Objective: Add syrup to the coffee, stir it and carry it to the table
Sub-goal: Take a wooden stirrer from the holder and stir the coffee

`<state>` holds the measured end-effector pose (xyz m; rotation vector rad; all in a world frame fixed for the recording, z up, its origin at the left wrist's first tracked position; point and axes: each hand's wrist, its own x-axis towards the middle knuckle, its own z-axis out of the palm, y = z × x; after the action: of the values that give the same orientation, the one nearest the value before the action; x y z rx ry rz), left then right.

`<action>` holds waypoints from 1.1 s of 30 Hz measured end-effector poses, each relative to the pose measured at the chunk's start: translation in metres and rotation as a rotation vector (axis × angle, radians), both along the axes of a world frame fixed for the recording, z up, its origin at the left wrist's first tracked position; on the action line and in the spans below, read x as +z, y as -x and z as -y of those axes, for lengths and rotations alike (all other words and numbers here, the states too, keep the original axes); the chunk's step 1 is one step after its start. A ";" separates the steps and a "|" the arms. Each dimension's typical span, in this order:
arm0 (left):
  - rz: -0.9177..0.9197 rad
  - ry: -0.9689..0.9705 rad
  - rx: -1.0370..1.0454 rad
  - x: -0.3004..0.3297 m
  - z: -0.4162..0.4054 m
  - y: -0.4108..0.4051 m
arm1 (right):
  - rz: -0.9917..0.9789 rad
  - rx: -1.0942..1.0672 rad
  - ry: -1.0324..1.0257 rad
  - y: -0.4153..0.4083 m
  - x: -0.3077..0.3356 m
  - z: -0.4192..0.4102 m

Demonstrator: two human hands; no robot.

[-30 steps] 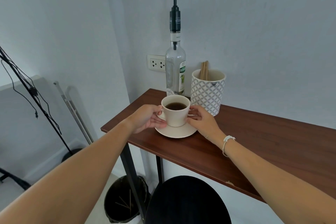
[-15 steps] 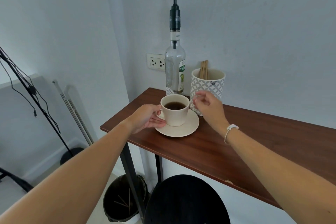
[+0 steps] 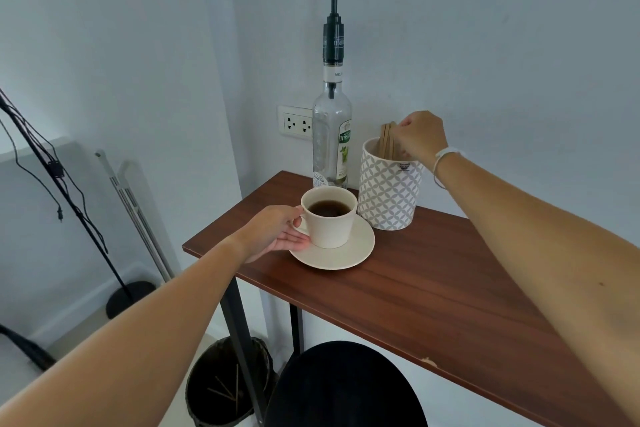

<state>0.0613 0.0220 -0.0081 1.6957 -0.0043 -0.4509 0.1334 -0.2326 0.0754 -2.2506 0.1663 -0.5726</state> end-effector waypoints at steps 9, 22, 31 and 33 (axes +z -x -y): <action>-0.011 -0.003 0.007 0.001 0.000 -0.001 | -0.260 -0.043 0.471 -0.021 -0.005 -0.015; -0.025 -0.008 0.016 0.003 0.001 0.001 | -0.160 -0.088 0.285 -0.020 0.013 -0.008; -0.028 -0.015 0.027 0.003 0.001 0.000 | 0.422 0.190 -0.045 0.023 0.090 -0.040; -0.024 -0.016 0.024 0.003 0.001 0.001 | 0.292 0.326 -0.051 0.035 0.088 -0.052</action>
<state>0.0603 0.0212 -0.0051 1.7044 0.0368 -0.4542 0.0983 -0.1808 0.1631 -2.0590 -0.3235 -0.6996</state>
